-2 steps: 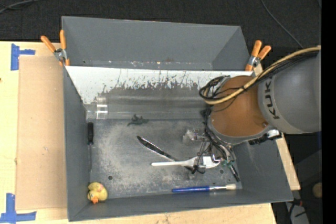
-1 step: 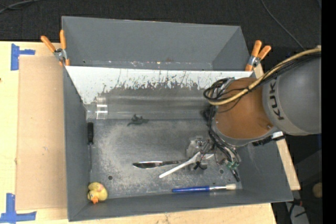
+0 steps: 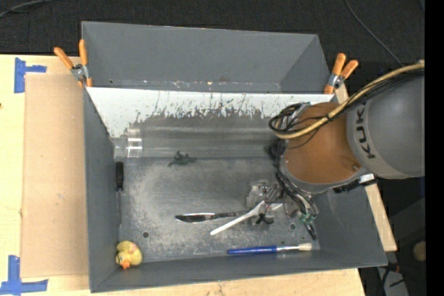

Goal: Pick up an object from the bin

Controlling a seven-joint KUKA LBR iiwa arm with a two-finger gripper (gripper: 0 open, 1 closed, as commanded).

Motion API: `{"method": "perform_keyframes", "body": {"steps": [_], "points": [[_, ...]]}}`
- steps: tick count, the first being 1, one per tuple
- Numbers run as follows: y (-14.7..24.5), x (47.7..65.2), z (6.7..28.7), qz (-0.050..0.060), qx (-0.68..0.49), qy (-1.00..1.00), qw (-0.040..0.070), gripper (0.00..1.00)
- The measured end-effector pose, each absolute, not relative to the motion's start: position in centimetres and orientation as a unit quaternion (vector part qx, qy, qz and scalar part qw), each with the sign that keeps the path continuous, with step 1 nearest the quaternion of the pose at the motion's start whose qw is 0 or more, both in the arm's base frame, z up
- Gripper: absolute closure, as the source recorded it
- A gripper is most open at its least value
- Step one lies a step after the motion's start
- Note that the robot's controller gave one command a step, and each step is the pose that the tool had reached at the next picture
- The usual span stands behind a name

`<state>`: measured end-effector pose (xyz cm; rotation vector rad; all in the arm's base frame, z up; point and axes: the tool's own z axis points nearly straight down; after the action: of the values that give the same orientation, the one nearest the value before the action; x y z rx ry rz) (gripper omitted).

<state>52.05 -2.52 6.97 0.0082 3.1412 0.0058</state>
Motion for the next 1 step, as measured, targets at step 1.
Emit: {"method": "perform_keyframes", "body": {"steps": [1], "points": [[-2.51,51.98,7.79,0.002,0.004,1.000,0.000,1.00]]}}
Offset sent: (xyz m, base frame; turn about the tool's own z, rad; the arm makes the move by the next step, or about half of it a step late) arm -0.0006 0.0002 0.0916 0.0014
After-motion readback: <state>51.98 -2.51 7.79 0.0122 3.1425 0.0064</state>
